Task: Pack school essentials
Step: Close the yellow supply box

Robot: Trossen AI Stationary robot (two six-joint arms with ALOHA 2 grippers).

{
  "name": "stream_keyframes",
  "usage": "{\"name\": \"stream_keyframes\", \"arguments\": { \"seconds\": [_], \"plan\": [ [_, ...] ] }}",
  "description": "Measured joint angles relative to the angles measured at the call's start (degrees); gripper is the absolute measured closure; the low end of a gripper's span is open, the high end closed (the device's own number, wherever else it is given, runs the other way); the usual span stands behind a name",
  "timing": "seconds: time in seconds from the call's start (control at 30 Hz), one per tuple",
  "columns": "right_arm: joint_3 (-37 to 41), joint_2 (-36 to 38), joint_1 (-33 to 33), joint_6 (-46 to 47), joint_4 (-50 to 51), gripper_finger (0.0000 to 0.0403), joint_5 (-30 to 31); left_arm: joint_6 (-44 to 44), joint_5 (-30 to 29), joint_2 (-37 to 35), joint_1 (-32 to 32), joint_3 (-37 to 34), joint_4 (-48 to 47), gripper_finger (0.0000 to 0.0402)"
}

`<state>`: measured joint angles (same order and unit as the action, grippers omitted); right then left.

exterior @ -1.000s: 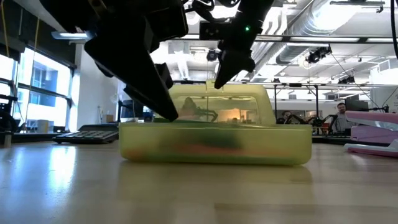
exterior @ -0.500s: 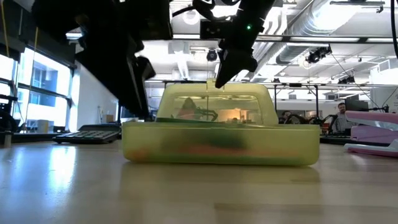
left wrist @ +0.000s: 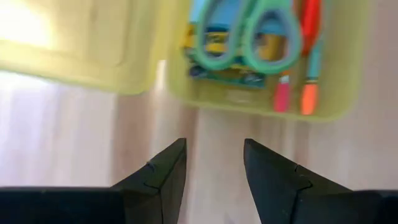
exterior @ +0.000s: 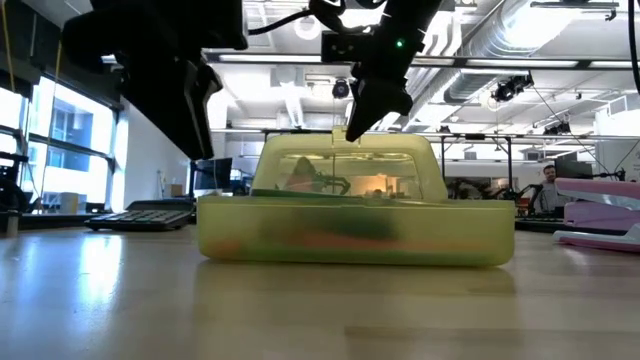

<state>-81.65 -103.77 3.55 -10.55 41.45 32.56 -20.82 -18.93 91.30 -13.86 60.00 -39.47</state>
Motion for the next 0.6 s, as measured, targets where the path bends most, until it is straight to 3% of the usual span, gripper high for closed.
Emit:
{"name": "stream_keyframes", "arguments": {
  "seconds": [0.27, 0.37, 0.6],
  "plan": [
    [0.00, 0.00, 0.00, -0.02, 0.07, 0.0396, 0.00, -0.51, -2.30, -5.69, 3.58, -6.31, 0.63, 0.0254],
    [0.00, 0.00, 0.00, -0.02, 0.14, 0.0396, 0.00, 0.79, -1.85, -8.18, 6.40, -9.77, 4.78, 0.0254],
    [0.00, 0.00, 0.18, 0.17, 0.37, 0.0396, 0.17, 8.88, 7.72, -12.06, 14.89, -16.20, 16.84, 0.0254]
  ]
}}
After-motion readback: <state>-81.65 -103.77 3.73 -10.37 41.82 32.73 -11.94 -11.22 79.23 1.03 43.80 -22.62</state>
